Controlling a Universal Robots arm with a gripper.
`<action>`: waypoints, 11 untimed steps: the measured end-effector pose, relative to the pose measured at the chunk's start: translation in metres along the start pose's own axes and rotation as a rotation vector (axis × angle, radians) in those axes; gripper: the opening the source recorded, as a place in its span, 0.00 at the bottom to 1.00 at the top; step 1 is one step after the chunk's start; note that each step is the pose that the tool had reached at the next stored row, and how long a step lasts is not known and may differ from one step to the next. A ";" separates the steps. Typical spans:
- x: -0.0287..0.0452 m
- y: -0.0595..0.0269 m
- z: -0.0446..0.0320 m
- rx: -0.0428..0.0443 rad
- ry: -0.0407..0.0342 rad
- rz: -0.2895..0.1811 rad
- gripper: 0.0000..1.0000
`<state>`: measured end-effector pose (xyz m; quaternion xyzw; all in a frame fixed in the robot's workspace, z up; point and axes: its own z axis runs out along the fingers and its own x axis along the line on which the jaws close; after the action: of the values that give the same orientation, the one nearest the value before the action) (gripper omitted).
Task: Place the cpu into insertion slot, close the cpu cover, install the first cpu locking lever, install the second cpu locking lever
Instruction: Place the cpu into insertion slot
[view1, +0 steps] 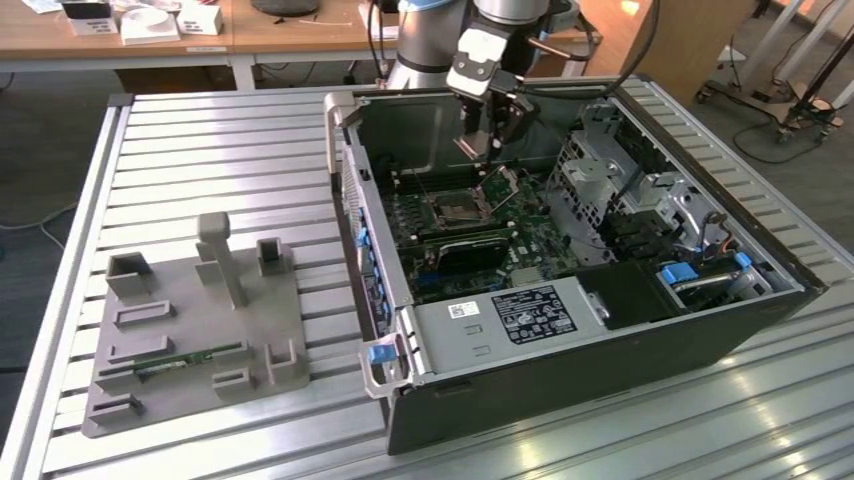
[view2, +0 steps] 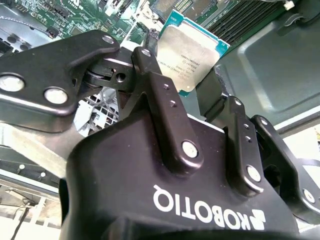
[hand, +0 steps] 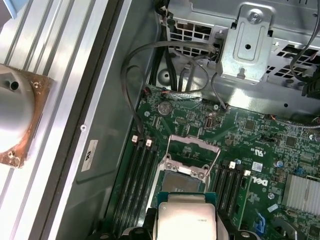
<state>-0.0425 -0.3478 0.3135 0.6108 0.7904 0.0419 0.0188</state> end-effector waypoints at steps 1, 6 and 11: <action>0.0000 0.0000 0.0004 -0.0001 -0.0001 0.002 0.55; 0.0000 0.0003 0.0022 -0.0002 -0.0006 0.008 0.55; 0.0003 0.0006 0.0039 -0.0003 -0.0007 0.011 0.55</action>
<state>-0.0417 -0.3473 0.3097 0.6153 0.7870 0.0420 0.0190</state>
